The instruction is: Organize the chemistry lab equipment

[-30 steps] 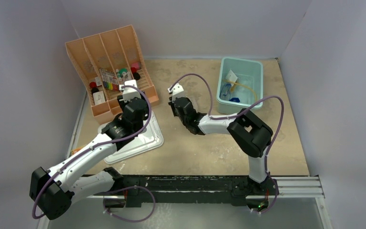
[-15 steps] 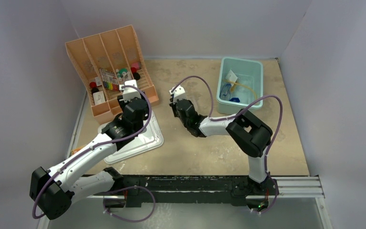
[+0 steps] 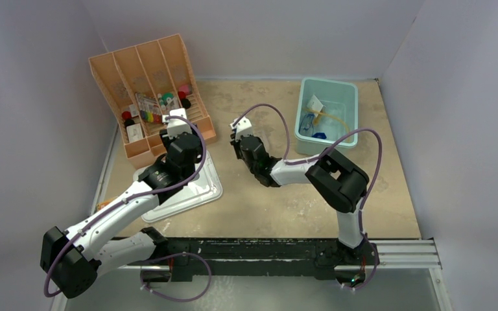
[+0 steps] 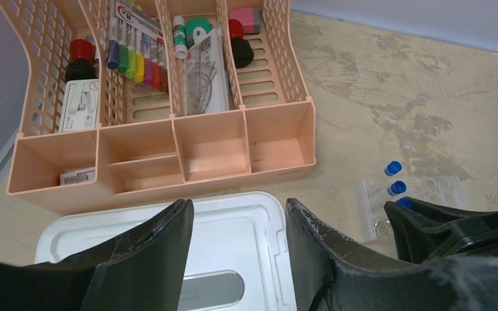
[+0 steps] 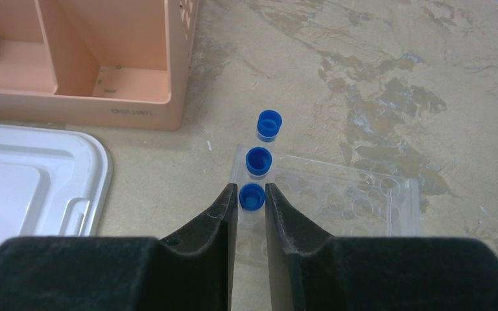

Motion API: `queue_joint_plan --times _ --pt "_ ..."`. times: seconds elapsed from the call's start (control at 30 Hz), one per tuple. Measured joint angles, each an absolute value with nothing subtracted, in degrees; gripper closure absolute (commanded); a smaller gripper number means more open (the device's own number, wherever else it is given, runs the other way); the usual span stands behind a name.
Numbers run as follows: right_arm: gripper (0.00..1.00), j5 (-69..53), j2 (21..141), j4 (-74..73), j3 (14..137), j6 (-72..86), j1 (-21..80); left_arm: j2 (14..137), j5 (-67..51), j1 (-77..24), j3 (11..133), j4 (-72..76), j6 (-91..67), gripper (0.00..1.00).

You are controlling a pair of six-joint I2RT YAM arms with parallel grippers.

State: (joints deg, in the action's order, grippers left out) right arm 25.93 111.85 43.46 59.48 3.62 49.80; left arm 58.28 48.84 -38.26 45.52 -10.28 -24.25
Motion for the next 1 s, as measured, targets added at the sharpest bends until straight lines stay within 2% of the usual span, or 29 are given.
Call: queue_joint_plan --times 0.2,0.27,0.33,0.47,0.6,0.83,1.0 --pt "0.75 26.0 112.2 41.7 59.6 3.9 49.8 58.3 48.8 -38.3 45.5 -10.3 -24.3 0.46" --pt "0.71 26.0 112.2 40.5 60.1 4.0 49.8 58.3 48.8 -38.3 45.5 -10.3 -24.3 0.46" --pt "0.62 26.0 112.2 39.7 60.4 4.1 49.8 58.3 48.8 -38.3 45.5 -10.3 -24.3 0.46" --pt "0.39 26.0 112.2 37.9 61.1 4.8 49.8 58.4 48.8 -38.3 45.5 -10.3 -24.3 0.46" --pt "0.27 25.5 112.1 33.8 63.0 6.5 49.8 58.4 48.8 -38.3 45.5 -10.3 -24.3 0.45" --pt "0.24 23.2 105.9 21.8 66.1 12.1 49.6 58.4 48.4 -38.3 46.3 -12.3 -24.9 0.41" --pt "0.27 21.3 97.8 12.8 69.4 17.6 49.4 57.7 47.8 -38.2 50.7 -17.7 -28.5 0.38"
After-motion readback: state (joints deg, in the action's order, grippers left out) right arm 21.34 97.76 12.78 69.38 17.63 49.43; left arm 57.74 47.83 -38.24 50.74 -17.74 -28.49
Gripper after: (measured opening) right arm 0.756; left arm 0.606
